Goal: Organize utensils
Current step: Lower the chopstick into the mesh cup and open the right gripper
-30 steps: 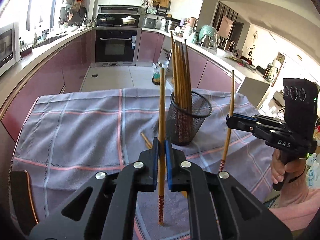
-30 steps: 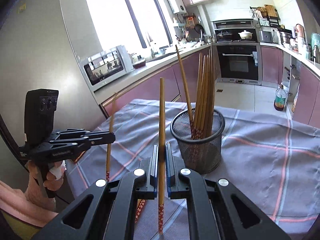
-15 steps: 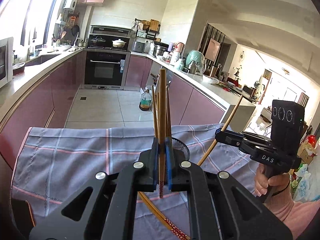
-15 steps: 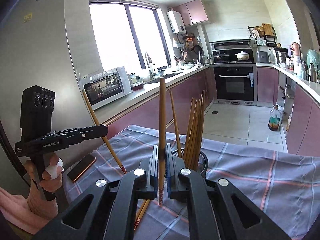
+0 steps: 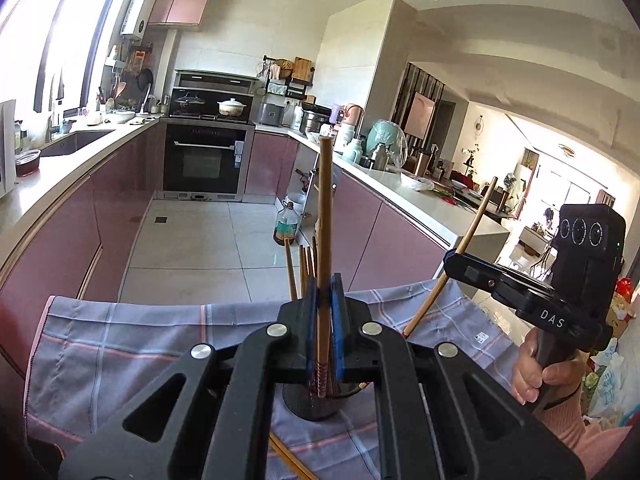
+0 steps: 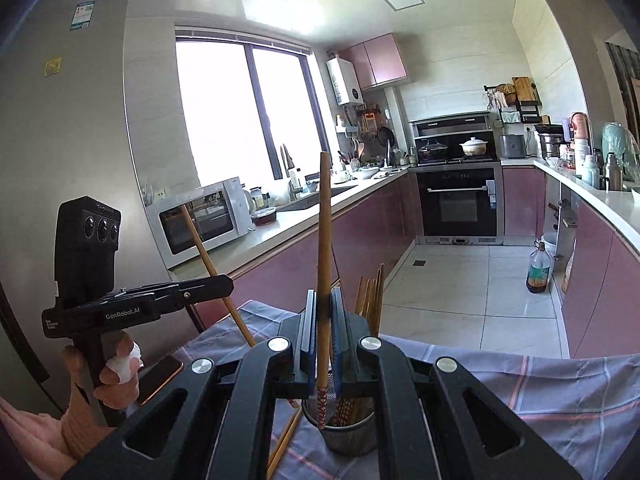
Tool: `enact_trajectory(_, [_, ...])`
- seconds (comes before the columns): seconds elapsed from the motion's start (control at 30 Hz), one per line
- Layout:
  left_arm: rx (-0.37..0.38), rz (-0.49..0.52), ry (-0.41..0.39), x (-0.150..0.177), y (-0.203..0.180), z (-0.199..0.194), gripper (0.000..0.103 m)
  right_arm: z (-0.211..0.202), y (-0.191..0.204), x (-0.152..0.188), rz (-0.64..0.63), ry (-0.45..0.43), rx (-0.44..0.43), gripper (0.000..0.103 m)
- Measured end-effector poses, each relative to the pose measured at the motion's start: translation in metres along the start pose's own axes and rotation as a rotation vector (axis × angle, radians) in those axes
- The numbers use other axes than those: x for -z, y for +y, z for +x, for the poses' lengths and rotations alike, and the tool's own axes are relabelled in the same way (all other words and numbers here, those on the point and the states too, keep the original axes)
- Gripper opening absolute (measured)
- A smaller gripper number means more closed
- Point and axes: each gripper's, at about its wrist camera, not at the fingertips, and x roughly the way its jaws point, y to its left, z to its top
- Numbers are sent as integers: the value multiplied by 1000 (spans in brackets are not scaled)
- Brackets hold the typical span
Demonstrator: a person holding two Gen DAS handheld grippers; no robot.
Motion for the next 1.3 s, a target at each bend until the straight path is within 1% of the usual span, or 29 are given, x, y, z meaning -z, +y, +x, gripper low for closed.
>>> enact_trajectory(0.13, [-13, 17, 7, -6, -4, 10, 7, 6, -7, -3, 9, -5, 11, 5])
enact_trajectory(0.3, [-29, 43, 60, -4, -9, 33, 7, 22, -14, 3, 19, 27, 28, 5])
enact_trajectory(0.6, [-52, 73, 197, 15, -6, 72, 7, 49, -23, 20, 35, 139, 34, 5])
enact_trajectory(0.8, [-56, 85, 274, 25, 7, 90, 7, 65, -26, 29, 47, 221, 33, 5])
enact_trajectory(1.0, [-44, 90, 321, 25, 14, 100, 7, 77, -30, 34, 61, 279, 38, 5])
enact_trajectory(1.23, [-4, 105, 354, 19, 23, 96, 7, 84, -32, 35, 66, 300, 49, 5])
enact_trajectory(1.3, [-2, 114, 364, 16, 22, 95, 7, 87, -33, 35, 69, 306, 52, 6])
